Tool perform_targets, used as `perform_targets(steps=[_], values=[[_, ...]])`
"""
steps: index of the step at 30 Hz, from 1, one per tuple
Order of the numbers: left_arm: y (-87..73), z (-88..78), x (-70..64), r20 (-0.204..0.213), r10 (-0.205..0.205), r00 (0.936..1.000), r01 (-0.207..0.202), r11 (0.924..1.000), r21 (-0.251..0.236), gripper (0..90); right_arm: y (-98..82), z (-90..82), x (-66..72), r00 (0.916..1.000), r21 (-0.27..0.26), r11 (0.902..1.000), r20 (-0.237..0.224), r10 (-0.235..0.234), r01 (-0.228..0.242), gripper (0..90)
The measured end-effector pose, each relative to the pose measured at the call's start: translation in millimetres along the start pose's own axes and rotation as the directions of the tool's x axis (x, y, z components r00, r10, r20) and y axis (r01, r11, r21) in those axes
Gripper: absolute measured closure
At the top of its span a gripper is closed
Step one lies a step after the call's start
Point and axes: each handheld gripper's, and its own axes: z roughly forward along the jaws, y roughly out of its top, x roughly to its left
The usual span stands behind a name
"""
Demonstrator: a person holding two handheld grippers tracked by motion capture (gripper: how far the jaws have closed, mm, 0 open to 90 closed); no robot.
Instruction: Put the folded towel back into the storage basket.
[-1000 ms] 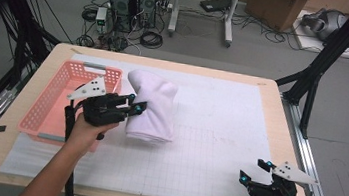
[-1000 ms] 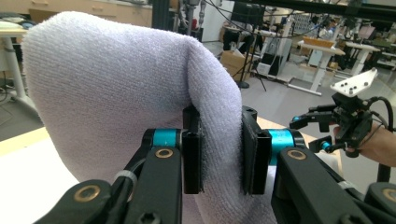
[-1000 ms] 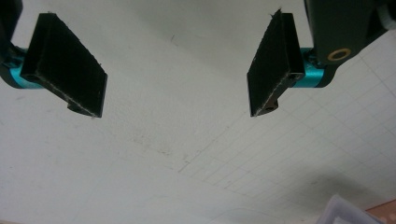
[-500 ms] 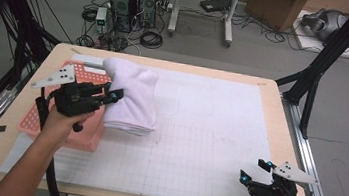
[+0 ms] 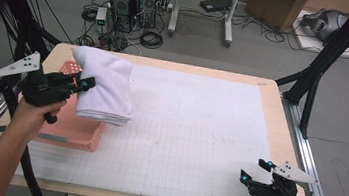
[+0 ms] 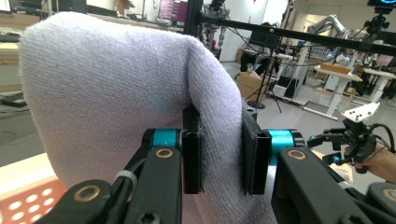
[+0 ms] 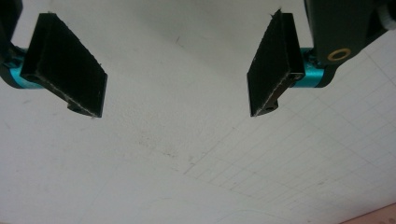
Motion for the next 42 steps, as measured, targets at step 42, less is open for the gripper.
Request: perform_targets(steps=[42], values=[[-44.5,-67.8,76.7,-0.071,-0.122,0.9900,0.127,0.9888,0.078,72.6,-2.0,14.4,6.3,0.9999,0.050,0.9986,-0.006,-0.015,0.015,19.1]])
